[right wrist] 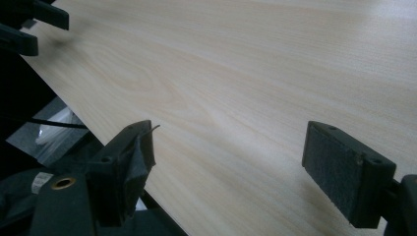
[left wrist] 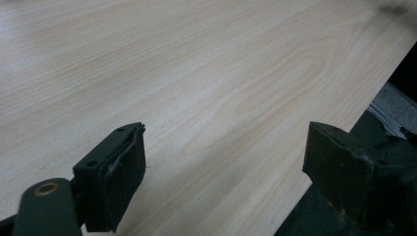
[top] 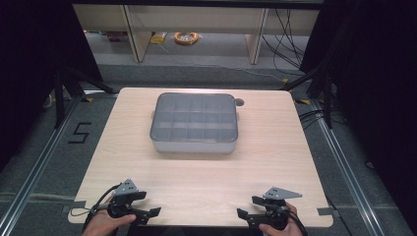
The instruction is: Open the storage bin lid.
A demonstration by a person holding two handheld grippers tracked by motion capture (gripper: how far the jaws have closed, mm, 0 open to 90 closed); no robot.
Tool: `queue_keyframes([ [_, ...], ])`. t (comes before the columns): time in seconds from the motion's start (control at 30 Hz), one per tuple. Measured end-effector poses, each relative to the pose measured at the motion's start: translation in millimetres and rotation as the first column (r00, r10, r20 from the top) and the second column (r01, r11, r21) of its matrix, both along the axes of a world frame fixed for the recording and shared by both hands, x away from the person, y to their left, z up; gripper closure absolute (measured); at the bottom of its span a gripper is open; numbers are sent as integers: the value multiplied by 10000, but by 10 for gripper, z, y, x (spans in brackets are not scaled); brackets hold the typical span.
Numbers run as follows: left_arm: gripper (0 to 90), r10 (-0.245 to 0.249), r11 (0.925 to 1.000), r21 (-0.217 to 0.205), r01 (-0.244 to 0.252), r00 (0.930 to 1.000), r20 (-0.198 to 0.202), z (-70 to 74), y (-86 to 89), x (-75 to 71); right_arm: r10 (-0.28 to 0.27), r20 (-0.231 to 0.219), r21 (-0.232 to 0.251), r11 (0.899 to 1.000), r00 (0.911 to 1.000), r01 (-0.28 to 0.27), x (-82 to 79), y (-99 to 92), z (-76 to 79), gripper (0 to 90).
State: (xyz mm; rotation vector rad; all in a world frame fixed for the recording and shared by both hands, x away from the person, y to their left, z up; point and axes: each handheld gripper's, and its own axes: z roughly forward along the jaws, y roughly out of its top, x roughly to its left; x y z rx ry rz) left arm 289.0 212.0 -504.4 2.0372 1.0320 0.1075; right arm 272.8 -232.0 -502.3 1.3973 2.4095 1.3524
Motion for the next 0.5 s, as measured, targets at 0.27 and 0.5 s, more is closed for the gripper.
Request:
queue_keyframes([
  [0.27, 157, 65, 10000, 13, -65, 10000, 5, -9, 5, 13, -95, 238, -387, 9992, 9997, 104, 4, -3, -6, 213],
  [0.5, 157, 163, 9999, 1, -163, 9999, -33, -3, 31, 27, -93, 147, -92, 9999, 9998, 95, 12, 2, -9, 213],
])
